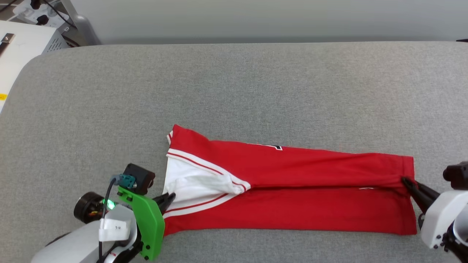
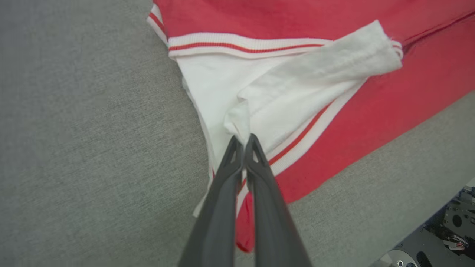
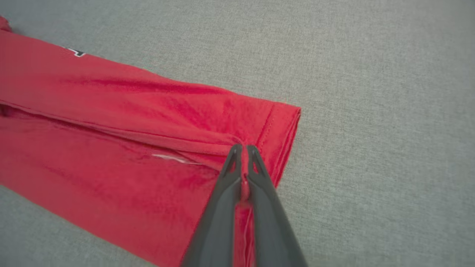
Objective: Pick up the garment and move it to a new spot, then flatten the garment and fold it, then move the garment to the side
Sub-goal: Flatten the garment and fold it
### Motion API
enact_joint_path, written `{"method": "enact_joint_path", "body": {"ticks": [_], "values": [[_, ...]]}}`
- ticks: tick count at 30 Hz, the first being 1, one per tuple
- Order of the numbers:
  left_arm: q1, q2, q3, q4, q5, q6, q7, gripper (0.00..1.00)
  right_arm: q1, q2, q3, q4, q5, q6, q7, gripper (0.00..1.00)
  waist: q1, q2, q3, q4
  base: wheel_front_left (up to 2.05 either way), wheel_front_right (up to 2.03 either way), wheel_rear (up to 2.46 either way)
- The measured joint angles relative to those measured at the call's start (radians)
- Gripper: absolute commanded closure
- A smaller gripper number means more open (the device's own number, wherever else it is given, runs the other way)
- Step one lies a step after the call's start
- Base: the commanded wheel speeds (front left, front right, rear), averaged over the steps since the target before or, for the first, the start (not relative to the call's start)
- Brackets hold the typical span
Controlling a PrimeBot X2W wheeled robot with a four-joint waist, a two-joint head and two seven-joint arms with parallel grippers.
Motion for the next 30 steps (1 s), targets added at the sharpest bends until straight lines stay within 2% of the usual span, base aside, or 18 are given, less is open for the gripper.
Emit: {"method": "enact_joint_path", "body": {"ticks": [4,9,10,11,12,15,22,26,30], "values": [[0.024,-0.002,-0.007,0.006,-0.008,0.01,-0.008,1.0,0.072,0.025,-0.038,-0.038,-0.004,0.0,0.05,1.0,0.0,0.0,0.016,0.0,0.0,0.0,0.0],[0.04,-0.028,-0.012,0.062,-0.016,0.012,-0.031,0.99,0.104,0.06,-0.059,-0.026,-0.02,0.0,0.088,1.0,0.0,0.0,0.047,-0.005,0.0,0.0,0.0],[0.04,-0.032,-0.01,0.072,-0.016,0.015,-0.04,0.67,0.104,0.064,-0.064,-0.022,-0.023,0.0,0.087,1.0,0.0,0.0,0.049,-0.006,0.0,0.0,0.0],[0.04,-0.038,-0.008,0.083,-0.016,0.018,-0.049,0.0,0.104,0.072,-0.072,-0.017,-0.023,0.0,0.083,0.48,0.0,0.0,0.051,-0.007,0.0,0.0,0.0],[0.042,-0.044,-0.001,0.091,-0.016,0.024,-0.067,0.0,0.103,0.08,-0.075,-0.017,-0.019,0.0,0.084,0.0,0.0,0.0,0.051,-0.008,0.0,0.0,0.0],[0.058,-0.054,0.027,0.1,-0.017,0.049,-0.132,0.0,0.103,0.089,-0.087,-0.027,-0.006,0.0,0.083,0.0,0.0,0.0,0.04,-0.012,0.0,0.0,0.0],[0.106,-0.056,0.093,0.075,-0.004,0.151,-0.299,0.0,0.103,0.053,-0.163,-0.11,0.094,0.0,0.086,0.0,0.0,0.0,0.002,-0.016,0.0,0.0,0.0],[0.111,-0.061,0.135,0.045,0.043,0.225,-0.357,0.0,0.103,0.002,-0.211,-0.138,0.161,0.0,0.121,0.0,0.0,0.0,-0.006,-0.007,0.0,0.0,0.0],[0.123,-0.086,0.204,0.02,0.118,0.297,-0.378,0.0,0.103,-0.039,-0.224,-0.137,0.254,0.0,0.222,0.0,0.0,0.0,0.0,0.002,0.0,0.0,0.0]]}}
